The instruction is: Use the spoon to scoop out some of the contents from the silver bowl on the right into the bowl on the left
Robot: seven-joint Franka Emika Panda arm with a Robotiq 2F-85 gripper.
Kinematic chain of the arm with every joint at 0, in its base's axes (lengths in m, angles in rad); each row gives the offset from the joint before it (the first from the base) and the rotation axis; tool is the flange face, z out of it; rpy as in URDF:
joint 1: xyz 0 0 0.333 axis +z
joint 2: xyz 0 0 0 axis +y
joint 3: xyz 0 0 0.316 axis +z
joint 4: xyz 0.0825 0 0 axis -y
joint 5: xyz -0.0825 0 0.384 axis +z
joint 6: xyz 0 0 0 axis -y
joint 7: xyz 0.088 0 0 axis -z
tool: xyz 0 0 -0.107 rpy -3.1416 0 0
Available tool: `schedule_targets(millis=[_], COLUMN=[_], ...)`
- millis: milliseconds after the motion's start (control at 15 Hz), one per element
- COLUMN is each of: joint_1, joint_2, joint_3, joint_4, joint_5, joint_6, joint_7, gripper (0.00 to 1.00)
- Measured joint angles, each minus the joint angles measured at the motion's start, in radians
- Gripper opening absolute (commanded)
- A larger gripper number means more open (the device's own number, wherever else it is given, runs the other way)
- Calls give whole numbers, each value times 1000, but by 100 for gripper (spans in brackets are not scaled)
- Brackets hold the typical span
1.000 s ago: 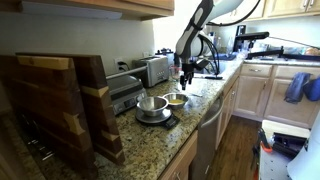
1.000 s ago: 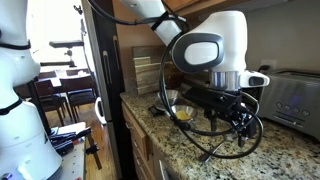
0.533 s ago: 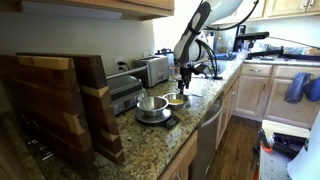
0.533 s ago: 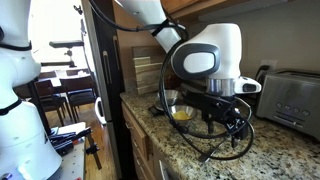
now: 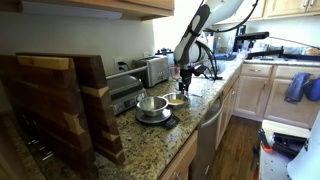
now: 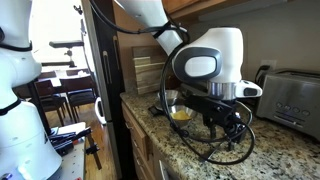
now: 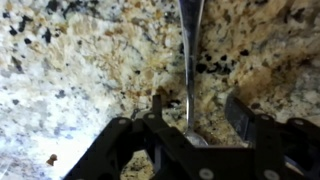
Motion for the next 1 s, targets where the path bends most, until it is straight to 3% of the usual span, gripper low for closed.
schedule_targets(millis=[133, 400, 667, 1000], joint_1=[-6, -15, -21, -32], joint_2=[2, 2, 2, 2], joint_3=[7, 24, 34, 41], joint_4=[4, 13, 18, 20], joint_5=[0, 0, 5, 17], joint_6=[0, 0, -1, -5], joint_7=[-3, -9, -22, -30], gripper=[37, 11, 4, 9])
